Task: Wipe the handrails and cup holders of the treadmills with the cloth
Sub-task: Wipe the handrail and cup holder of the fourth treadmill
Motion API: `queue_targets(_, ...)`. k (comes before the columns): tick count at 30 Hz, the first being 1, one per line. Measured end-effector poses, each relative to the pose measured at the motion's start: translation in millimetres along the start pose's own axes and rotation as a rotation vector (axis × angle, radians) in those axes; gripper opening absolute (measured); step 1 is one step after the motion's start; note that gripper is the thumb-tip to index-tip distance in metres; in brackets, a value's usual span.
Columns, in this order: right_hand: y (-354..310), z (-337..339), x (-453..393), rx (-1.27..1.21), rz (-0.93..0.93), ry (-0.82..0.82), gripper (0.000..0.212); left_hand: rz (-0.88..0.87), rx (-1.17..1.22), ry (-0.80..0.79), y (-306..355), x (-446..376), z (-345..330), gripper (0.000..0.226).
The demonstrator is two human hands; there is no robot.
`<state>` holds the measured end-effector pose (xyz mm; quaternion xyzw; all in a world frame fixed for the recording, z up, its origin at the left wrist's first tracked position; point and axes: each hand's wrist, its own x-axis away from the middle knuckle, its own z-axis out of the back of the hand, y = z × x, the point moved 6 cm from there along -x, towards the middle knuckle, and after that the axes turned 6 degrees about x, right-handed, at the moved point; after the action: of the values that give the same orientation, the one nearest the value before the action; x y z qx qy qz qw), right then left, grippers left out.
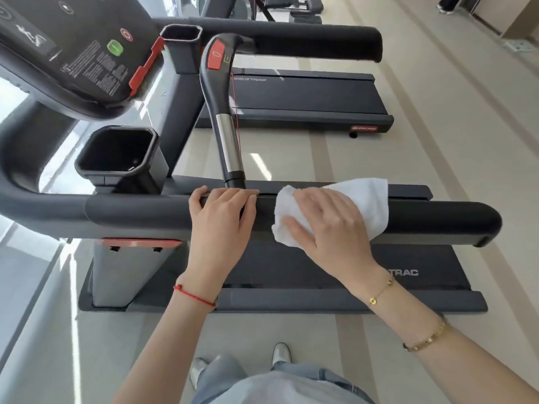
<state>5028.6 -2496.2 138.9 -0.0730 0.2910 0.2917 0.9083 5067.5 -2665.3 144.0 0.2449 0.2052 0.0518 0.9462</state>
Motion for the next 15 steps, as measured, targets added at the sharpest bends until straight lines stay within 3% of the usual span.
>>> queue_targets(6, -1, -14, -45, 0.006, -0.042, -0.256, 0.039, 0.004, -0.025, -0.007, -2, -1, -2, 0.028)
queue_targets(13, -2, 1, -6, -0.05, 0.06, -0.047, 0.04, -0.02, -0.021, 0.013, -6, -2, -3, 0.027)
queue_targets(15, 3, 0, -10, -0.037, 0.045, -0.068, 0.038, -0.027, -0.012, 0.024, -6, -2, -2, 0.027)
